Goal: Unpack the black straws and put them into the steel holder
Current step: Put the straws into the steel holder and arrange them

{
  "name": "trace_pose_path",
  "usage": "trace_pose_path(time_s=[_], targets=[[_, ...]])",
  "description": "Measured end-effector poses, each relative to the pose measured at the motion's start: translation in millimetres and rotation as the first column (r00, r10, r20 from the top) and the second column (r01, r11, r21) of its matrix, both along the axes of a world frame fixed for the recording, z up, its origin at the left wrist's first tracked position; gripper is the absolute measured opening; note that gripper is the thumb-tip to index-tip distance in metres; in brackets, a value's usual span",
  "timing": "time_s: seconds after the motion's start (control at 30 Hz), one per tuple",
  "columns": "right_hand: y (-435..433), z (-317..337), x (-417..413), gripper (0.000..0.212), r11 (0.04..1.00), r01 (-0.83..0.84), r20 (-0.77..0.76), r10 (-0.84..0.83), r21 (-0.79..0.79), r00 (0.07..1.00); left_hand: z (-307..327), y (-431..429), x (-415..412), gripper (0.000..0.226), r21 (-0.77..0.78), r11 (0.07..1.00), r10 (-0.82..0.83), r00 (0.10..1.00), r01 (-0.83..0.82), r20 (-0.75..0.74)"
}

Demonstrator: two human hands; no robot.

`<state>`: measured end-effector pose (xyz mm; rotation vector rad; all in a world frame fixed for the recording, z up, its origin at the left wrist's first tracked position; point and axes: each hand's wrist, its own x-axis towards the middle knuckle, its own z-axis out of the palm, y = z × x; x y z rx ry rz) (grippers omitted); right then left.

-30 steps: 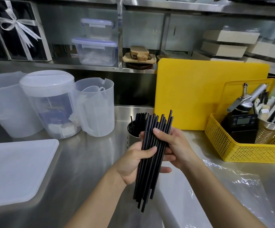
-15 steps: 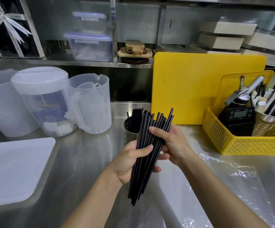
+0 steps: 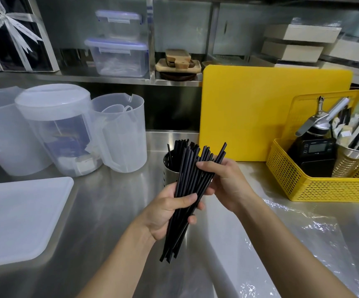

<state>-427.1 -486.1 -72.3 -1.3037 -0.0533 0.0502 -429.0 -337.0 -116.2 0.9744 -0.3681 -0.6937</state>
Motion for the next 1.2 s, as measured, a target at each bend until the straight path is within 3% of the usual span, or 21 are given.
trace_pose_path(time_s=[0.13, 0.33, 0.43, 0.53, 0.6, 0.67, 0.73, 0.87, 1.0, 1.1, 1.2], targets=[[-3.2, 0.5, 8.9, 0.009, 0.998, 0.056, 0.026, -0.055, -0.03, 0.998, -0.8, 0.7, -0.7, 0.03, 0.022, 1.0, -0.022, 1.0, 0.022, 0.02], [-24.0, 25.2, 28.1, 0.008, 0.947, 0.32, 0.081, -0.322, 0.035, 0.943, -8.8, 6.3, -2.4, 0.031, 0.083, 0.993, -0.08, 0.997, 0.079, 0.005], [-37.8, 35.5, 35.2, 0.023, 0.886, 0.436, 0.132, -0.457, 0.159, 0.88, -12.9, 11.5, -2.1, 0.029, 0.077, 0.995, -0.055, 0.998, 0.056, -0.014], [-44.8, 44.9, 33.3, 0.025, 0.761, 0.545, 0.154, -0.621, 0.352, 0.768, -16.2, 16.6, 1.5, 0.043, 0.015, 1.0, 0.016, 0.994, -0.014, -0.105], [-45.0, 44.6, 30.1, 0.023, 0.705, 0.541, 0.173, -0.668, 0.459, 0.723, -14.7, 17.3, 4.6, 0.044, -0.05, 0.995, 0.079, 0.979, -0.09, -0.189], [-39.5, 39.2, 25.4, 0.027, 0.707, 0.51, 0.213, -0.664, 0.489, 0.716, -7.7, 15.7, 9.2, 0.034, -0.055, 0.977, 0.188, 0.955, -0.205, -0.228], [-27.9, 31.5, 20.7, 0.029, 0.77, 0.491, 0.286, -0.619, 0.409, 0.732, 2.0, 13.7, 16.5, 0.023, -0.019, 0.933, 0.342, 0.904, -0.359, -0.257], [5.1, 4.9, 11.8, 0.031, 0.876, 0.483, 0.416, -0.433, -0.017, 0.8, 19.6, 13.4, 34.3, 0.029, 0.012, 0.785, 0.592, 0.745, -0.619, -0.307], [34.3, -23.5, 1.8, 0.035, 0.884, 0.379, 0.466, -0.223, -0.274, 0.856, 33.0, 13.3, 45.5, 0.034, -0.046, 0.728, 0.649, 0.709, -0.684, -0.276], [44.5, -31.6, -1.0, 0.034, 0.877, 0.383, 0.448, -0.229, -0.289, 0.864, 38.5, 14.5, 49.1, 0.016, -0.046, 0.634, 0.723, 0.612, -0.772, -0.32], [44.9, -26.8, -0.8, 0.028, 0.879, 0.471, 0.343, -0.419, -0.08, 0.84, 37.4, 16.8, 49.9, 0.015, -0.015, 0.569, 0.762, 0.534, -0.822, -0.366]])
